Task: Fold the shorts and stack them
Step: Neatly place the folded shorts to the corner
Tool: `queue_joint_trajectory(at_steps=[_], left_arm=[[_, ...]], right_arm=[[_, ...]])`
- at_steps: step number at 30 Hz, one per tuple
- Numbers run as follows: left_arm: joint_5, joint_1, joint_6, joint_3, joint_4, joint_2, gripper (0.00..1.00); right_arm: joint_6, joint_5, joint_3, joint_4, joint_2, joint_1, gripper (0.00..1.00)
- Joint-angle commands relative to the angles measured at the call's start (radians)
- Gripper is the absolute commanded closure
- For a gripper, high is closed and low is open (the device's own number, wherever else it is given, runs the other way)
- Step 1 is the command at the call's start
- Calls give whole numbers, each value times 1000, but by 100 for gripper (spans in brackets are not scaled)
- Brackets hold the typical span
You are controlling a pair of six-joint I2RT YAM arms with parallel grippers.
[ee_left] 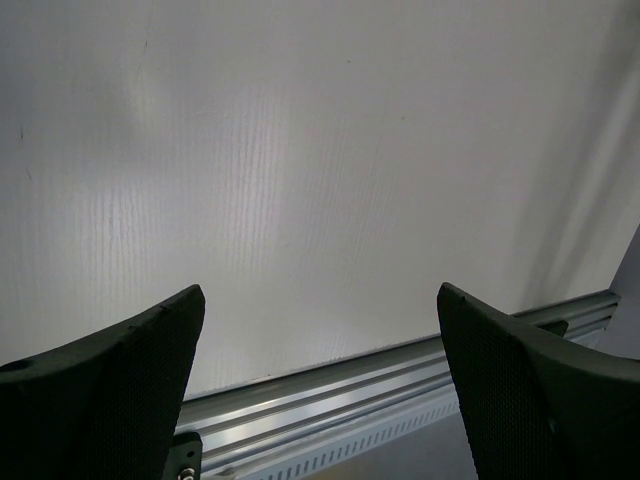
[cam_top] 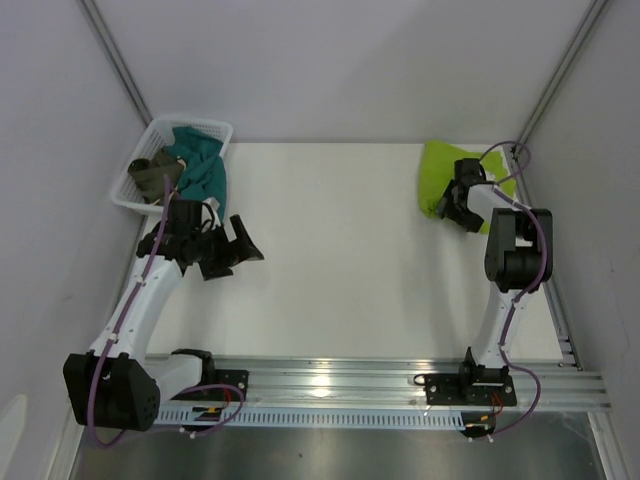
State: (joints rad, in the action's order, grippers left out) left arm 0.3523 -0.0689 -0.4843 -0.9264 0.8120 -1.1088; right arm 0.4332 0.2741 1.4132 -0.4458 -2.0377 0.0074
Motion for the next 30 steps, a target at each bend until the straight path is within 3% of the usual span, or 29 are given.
queue_joint_trajectory(at_steps=[1,6,9,17,19,22,30], left_arm=[[14,7,21,-46,-5,-6,1],[16,7,21,-66,-7,-33,1],[14,7,21,-81,-7,-49,1],[27,7,19,-114,-8,-74,1],[33,7,16,-118,-8,-74,1],[45,7,16,-129,-10,-66,1],[85,7,6,-31,-27,35,1]], right_arm=[[-56,54,44,-57,-76,-76,18],[-210,10,3,114,-62,-115,17],[-229,-110,18,113,-79,-136,26],[-231,-55,35,67,-59,-141,23],[-229,-44,21,67,-12,-139,21],[-226,-27,-28,88,109,-130,1],[-191,-140,-3,7,350,-48,1]])
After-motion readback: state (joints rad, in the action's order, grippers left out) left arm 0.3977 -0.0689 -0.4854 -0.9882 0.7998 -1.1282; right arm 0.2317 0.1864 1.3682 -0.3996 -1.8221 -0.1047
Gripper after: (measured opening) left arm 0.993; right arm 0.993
